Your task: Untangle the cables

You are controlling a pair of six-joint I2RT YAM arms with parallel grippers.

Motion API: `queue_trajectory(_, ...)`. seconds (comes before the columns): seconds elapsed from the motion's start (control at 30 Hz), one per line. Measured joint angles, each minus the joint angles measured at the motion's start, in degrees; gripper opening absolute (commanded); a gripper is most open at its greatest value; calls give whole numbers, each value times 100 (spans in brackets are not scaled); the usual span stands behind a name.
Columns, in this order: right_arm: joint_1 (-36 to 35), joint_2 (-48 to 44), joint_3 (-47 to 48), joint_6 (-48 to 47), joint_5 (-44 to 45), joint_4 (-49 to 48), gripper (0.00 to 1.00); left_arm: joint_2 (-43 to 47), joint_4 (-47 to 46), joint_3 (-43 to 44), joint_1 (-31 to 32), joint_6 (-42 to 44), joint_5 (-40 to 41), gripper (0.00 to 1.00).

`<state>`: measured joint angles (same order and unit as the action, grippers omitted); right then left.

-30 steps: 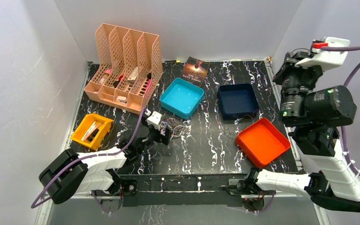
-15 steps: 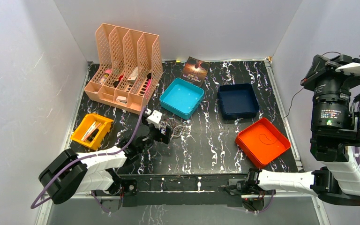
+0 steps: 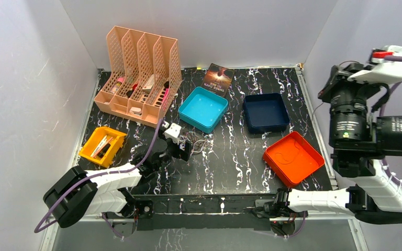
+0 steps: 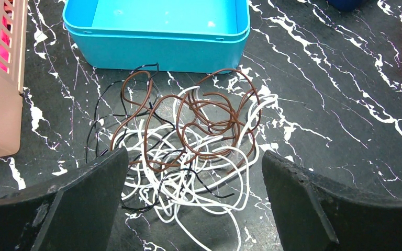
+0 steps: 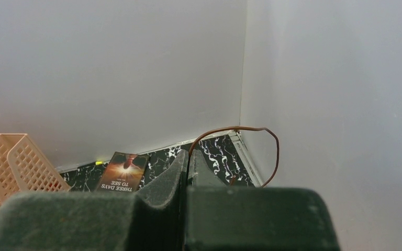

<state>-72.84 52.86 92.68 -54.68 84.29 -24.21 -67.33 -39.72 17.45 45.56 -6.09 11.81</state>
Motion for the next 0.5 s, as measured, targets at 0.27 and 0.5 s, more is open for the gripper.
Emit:
queue_trajectory(0.27, -4, 887, 70, -31, -208, -44, 0, 7, 20, 22, 0, -24, -2, 99)
queue_trajectory(0.5, 11, 1825, 345, -125, -492, -26, 0, 7, 39, 24, 0, -57, -24, 98)
